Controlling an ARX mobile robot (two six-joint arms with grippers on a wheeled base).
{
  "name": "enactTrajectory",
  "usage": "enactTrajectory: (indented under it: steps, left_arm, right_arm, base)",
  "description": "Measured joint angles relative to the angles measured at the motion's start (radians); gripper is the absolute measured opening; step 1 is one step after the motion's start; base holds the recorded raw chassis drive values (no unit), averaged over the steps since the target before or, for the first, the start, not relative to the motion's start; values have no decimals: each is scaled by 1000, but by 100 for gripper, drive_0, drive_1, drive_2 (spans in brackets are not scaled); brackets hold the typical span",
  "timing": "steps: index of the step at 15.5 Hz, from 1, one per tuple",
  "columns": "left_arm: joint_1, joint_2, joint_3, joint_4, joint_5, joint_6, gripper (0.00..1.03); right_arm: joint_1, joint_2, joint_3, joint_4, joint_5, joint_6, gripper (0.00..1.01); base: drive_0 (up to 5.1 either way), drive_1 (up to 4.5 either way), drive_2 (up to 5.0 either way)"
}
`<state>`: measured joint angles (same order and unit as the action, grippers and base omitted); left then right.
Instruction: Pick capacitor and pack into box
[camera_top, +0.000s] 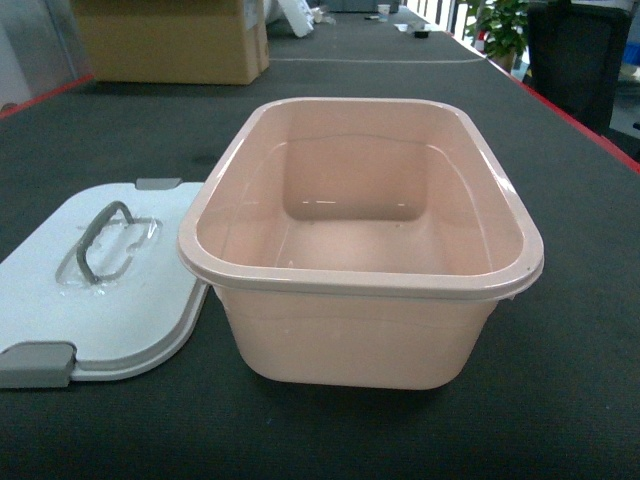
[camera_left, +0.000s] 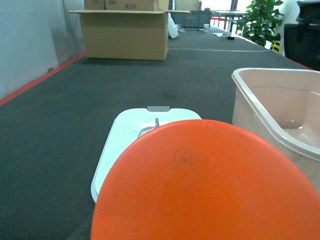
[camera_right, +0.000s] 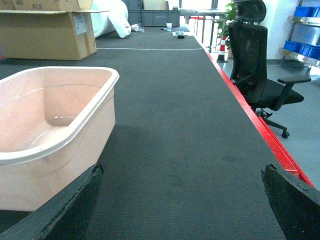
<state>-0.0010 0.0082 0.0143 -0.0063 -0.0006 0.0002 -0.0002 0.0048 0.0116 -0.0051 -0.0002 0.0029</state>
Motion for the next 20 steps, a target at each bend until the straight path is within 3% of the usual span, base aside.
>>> enactTrajectory:
  steps: [14, 15, 16, 17, 18, 19, 20]
  left_arm:
    - [-1, 0, 0, 3, -5, 1, 43]
    - [-41, 24, -1, 60, -112, 22, 43]
    - [-137, 113, -2, 222, -301, 60, 43]
    - [-198, 282, -1, 397, -439, 98, 43]
    - [-220, 530, 9, 642, -487, 129, 43]
    - [-259, 764, 76, 843, -466, 145, 43]
    - [-291, 930, 177, 969, -436, 158, 43]
  right_arm:
    - [0, 0, 0, 0, 0, 0, 98]
    - [0, 0, 0, 0, 0, 0, 98]
    - [0, 0, 0, -1, 0, 0, 98]
    - [0, 0, 0, 1, 0, 0, 98]
    - [0, 0, 0, 0, 0, 0, 98]
    - [0, 0, 0, 0, 0, 0, 98]
    - [0, 0, 0, 0, 0, 0, 98]
  base:
    - [0, 0, 0]
    - [0, 0, 0]
    - [0, 0, 0]
    - [0, 0, 0]
    - [0, 0, 0]
    - [0, 0, 0]
    - [0, 0, 0]
